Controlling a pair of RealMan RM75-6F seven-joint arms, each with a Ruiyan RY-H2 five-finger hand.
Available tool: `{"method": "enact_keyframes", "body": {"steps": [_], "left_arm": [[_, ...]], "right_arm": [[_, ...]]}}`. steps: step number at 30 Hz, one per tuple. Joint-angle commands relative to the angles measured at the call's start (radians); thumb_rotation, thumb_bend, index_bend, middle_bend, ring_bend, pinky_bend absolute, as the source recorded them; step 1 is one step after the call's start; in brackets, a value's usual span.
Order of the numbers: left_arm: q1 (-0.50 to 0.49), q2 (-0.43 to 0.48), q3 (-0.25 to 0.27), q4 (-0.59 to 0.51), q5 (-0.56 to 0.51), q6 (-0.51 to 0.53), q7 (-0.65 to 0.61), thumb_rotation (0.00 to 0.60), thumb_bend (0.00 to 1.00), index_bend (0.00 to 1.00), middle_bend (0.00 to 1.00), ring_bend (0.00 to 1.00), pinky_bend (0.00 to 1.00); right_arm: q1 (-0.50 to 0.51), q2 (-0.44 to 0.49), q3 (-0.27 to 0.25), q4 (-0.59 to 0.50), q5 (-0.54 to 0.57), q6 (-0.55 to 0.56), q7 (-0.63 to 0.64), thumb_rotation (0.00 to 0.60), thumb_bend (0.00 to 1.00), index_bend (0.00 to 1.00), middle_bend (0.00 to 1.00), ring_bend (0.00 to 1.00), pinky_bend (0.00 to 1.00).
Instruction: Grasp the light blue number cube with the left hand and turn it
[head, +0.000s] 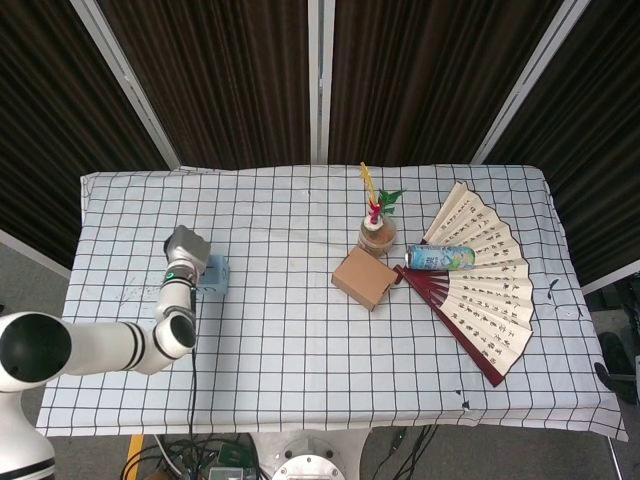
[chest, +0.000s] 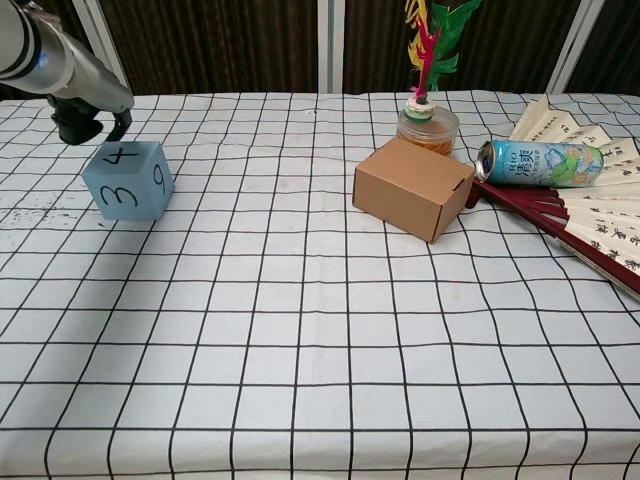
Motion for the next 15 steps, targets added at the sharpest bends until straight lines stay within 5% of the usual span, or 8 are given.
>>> {"method": "enact_keyframes", "body": {"steps": [1, 5, 10, 12, 15], "left_arm": [[0.027, 0.043, -0.023, -0.037, 0.078, 0.029, -0.069, 0.600, 0.74, 0.15, 0.88, 0.95, 0.97], [0.123, 0.167, -0.033, -0.217, 0.358, 0.181, -0.252, 0.600, 0.70, 0.16, 0.87, 0.95, 0.96], [0.470, 0.275, 0.059, -0.424, 1.075, 0.667, -0.692, 0.600, 0.42, 0.18, 0.81, 0.90, 0.91], [0.615, 0.267, 0.123, -0.389, 1.327, 0.834, -0.841, 0.600, 0.28, 0.18, 0.74, 0.82, 0.86], [0.777, 0.236, 0.183, -0.315, 1.529, 0.983, -0.973, 0.600, 0.11, 0.17, 0.53, 0.55, 0.70]], "right_arm": [[-0.002, 0.006, 0.001, -0.008, -0.003, 0.006, -0.001, 0.600, 0.19, 0.00, 0.00, 0.00, 0.00], [-0.011, 0.024, 0.005, -0.026, -0.015, 0.037, 0.002, 0.600, 0.19, 0.00, 0.00, 0.00, 0.00], [-0.021, 0.045, 0.010, -0.049, -0.022, 0.064, 0.003, 0.600, 0.19, 0.00, 0.00, 0.00, 0.00], [-0.023, 0.053, 0.010, -0.066, -0.032, 0.076, -0.005, 0.600, 0.19, 0.00, 0.00, 0.00, 0.00], [-0.027, 0.060, 0.007, -0.092, -0.062, 0.109, -0.029, 0.600, 0.19, 0.00, 0.00, 0.00, 0.00]]}}
